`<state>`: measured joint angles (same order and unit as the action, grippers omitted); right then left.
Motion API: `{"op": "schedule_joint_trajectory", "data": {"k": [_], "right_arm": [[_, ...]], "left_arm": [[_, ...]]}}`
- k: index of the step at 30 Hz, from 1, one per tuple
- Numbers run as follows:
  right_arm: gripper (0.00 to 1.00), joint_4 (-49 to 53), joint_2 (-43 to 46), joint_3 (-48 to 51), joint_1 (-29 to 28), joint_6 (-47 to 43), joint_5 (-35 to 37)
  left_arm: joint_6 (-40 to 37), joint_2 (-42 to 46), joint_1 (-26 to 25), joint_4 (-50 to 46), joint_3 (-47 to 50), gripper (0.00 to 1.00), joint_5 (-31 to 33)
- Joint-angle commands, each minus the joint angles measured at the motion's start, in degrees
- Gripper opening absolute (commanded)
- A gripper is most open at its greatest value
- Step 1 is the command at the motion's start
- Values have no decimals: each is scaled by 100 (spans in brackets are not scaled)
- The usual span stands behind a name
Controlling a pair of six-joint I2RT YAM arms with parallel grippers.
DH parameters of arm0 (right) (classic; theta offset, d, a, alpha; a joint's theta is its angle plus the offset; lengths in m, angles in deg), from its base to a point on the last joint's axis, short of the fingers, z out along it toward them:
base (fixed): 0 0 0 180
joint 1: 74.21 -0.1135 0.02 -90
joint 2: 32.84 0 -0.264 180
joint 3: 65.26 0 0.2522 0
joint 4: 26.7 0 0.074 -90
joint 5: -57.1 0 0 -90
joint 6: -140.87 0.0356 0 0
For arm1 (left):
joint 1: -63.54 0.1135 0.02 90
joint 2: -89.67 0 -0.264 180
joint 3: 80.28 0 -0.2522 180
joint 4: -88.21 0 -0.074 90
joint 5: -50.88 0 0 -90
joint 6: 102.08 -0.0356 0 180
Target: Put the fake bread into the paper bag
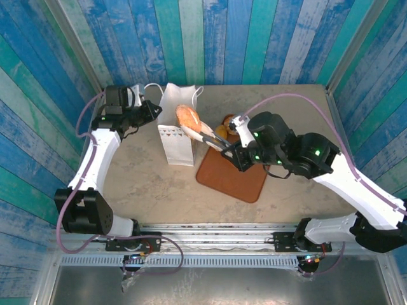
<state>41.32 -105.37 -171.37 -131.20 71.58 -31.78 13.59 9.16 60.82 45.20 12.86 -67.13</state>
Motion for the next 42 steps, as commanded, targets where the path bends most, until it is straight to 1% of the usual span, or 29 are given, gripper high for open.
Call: {"op": "schedule_joint_trajectory", "data": {"k": [1, 8, 14, 17, 20, 24, 28, 32, 42], "right_arm": [[26, -797, -277, -441, -57, -87, 126], [26, -825, -1253, -1302, -66, -45, 918], [27, -410, -2245, -2316, -62, -73, 1489], [27, -266, -2562, -2589, -54, -144, 1791], [27, 41, -2854, -2855, -39, -189, 1943], [28, 385, -3120, -3067, 43, -282, 1964], [28, 636, -3321, -3232, 170, -345, 1728], [28, 902, -3550, -3422, 230, -416, 1677], [28, 1078, -3695, -3379, 360, -487, 1563]], "left_arm": [[-9, 333, 1, 79, 61, 17, 15], [-132, 361, 0, -1, 15, 17, 90], [-141, 473, 4, 33, 129, 17, 142], [-140, 540, 0, 37, 156, 18, 234], [-134, 546, 0, -29, 152, 17, 261], [-140, 599, 0, -29, 165, 17, 297], [-154, 600, 0, -42, 168, 17, 323], [-181, 541, -5, -62, 165, 17, 314], [-158, 536, 0, -23, 239, 17, 332]]}}
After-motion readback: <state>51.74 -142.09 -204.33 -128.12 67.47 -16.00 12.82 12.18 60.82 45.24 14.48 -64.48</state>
